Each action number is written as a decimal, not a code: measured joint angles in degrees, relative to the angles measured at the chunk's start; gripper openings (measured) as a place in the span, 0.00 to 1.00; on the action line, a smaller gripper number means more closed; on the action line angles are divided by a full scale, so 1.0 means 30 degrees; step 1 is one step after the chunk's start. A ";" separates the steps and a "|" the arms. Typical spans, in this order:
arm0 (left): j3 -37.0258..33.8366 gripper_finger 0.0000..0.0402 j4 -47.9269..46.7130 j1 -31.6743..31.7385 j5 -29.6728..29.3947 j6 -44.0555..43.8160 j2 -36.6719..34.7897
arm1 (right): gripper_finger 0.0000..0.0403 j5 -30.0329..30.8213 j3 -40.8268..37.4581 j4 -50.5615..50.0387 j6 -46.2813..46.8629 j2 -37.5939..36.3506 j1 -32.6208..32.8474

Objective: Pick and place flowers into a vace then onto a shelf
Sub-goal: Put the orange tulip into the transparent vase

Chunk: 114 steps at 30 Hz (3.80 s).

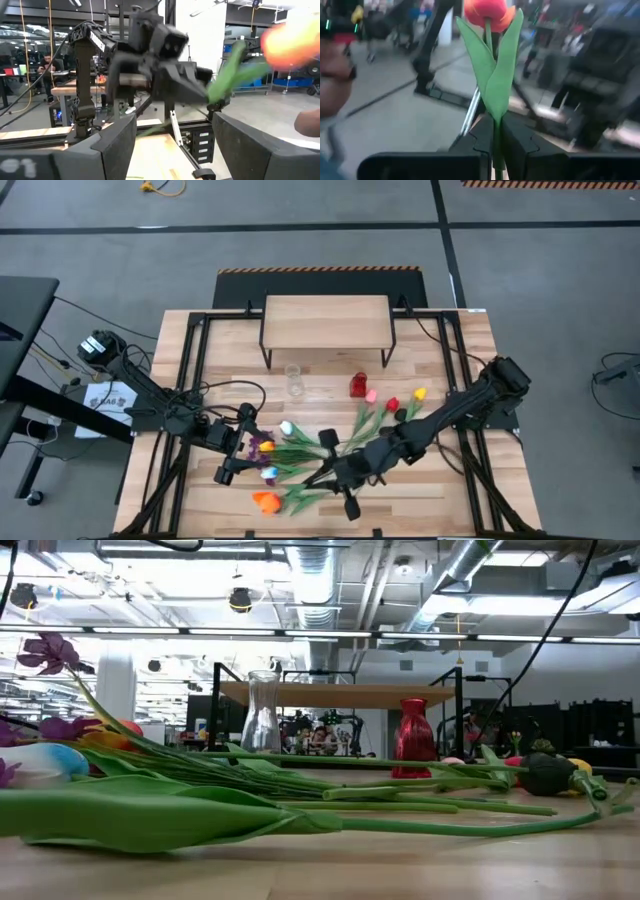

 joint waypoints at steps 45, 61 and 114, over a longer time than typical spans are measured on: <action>0.4911 0.63 0.7360 0.0712 -0.0822 0.5810 0.8138 | 0.06 0.2425 0.0000 -0.0082 0.1851 -0.0634 -0.1311; 0.4903 0.38 0.7725 -0.0629 -0.3497 0.9500 0.8138 | 0.07 0.2413 0.0000 -0.0657 0.1815 -0.0634 -0.1316; 0.8350 0.00 -1.6932 0.2908 -1.0207 0.2036 -0.2197 | 0.70 0.2221 -0.0011 -1.4077 0.7716 -0.0619 -0.0614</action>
